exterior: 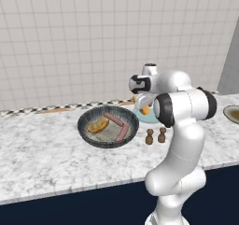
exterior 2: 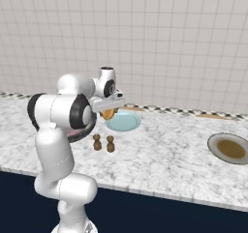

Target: Place one bun and one sausage from the bowl on each plate.

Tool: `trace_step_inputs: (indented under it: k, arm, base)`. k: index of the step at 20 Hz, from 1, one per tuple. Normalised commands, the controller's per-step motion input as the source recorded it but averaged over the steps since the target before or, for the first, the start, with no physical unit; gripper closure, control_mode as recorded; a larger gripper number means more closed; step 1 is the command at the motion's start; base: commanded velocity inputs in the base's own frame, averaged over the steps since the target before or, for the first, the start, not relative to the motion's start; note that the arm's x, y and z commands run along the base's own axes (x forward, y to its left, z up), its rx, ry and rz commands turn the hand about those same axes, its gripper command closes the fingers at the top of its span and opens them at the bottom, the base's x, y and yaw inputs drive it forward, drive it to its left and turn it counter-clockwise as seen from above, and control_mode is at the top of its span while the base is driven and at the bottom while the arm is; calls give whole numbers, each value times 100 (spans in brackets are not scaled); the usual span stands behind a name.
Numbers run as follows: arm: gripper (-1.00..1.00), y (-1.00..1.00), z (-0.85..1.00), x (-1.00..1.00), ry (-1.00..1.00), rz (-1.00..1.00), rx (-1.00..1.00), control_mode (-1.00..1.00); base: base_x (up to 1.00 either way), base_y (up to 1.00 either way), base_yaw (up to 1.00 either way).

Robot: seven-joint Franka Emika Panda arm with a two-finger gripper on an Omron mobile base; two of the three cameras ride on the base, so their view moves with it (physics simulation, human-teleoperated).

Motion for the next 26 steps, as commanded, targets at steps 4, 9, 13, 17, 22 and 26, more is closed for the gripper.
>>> trace_step_inputs:
  k: [4, 9, 13, 17, 22, 26]
  arm:
    - [100, 0, -35, 35, 0, 2, 1, -100]
    - [100, -1, -55, 16, 0, 1, 0, -100]
    - [100, -14, -18, 0, 0, 0, 0, -100]
    - [100, -23, -1, 8, -2, 0, 0, -100]
    - [100, -6, -22, 13, 0, 0, 0, -100]
    - [100, 0, -5, 5, 0, 0, 0, -100]
  base:
    - [0, 0, 0]
    - [0, 0, 0]
    - [0, 0, 0]
    - [0, 0, 0]
    - [0, 0, 0]
    - [0, 0, 0]
